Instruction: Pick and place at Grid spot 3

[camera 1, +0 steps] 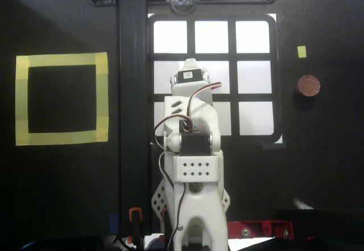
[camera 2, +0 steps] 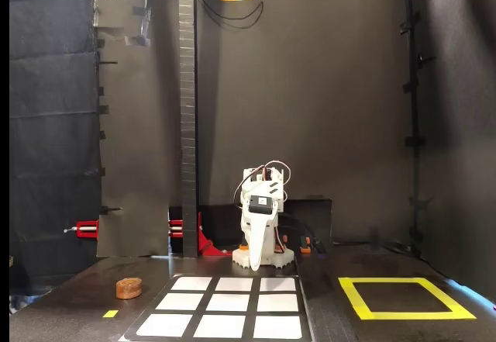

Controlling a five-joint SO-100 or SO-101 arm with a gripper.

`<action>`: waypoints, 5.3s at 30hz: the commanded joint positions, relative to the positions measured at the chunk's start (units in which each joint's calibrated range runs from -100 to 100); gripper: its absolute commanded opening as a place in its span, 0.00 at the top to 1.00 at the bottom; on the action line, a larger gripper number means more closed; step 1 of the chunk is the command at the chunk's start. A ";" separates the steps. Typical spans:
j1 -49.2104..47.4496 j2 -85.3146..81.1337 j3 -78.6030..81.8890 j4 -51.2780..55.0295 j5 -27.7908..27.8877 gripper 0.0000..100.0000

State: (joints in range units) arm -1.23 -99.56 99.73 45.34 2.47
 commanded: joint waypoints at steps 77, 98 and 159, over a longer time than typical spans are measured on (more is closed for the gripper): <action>48.61 102.05 -100.83 31.41 57.68 1.00; 49.53 104.11 -100.73 30.83 61.25 0.66; 43.08 93.56 -100.73 46.52 58.27 0.88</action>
State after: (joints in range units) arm 42.49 -2.96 -0.36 90.56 61.37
